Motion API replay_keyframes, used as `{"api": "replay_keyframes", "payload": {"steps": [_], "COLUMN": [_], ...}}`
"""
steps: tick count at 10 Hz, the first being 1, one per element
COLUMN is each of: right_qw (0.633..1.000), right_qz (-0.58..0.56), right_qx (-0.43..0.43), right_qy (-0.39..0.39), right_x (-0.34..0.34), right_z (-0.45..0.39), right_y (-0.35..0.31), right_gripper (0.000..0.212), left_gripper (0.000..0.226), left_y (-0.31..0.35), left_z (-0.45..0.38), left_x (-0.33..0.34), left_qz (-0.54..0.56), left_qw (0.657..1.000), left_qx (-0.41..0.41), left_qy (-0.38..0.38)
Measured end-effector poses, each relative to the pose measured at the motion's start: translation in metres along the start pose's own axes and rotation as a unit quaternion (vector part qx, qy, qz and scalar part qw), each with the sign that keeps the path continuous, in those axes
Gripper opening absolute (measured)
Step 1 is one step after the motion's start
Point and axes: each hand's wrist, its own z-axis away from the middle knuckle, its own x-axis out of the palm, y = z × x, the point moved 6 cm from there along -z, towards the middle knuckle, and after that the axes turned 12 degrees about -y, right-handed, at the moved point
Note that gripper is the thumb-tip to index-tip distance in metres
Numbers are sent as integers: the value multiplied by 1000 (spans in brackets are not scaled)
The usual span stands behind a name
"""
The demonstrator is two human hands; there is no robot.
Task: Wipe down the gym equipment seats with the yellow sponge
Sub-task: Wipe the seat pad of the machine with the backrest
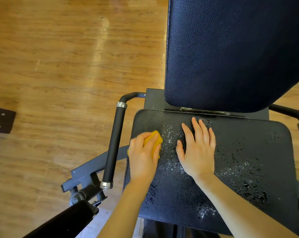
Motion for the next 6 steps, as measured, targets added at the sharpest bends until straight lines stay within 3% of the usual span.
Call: {"api": "replay_keyframes", "payload": {"steps": [2, 4, 6], "right_qw": [1000, 1000, 1000], "right_qz": [-1, -5, -4], "right_qx": [2, -2, 1], "right_qy": [-9, 9, -2], "right_x": [0, 0, 1], "right_z": [0, 0, 0], "right_y": [0, -1, 0], "right_gripper": [52, 50, 52], "left_gripper": [30, 28, 35], "left_y": [0, 19, 15], "left_z": [18, -66, -34], "left_x": [-1, 5, 3], "left_qz": [51, 21, 9], "left_qw": [999, 1000, 1000], "left_qx": [-9, 6, 16], "left_qy": [-5, 14, 5]}}
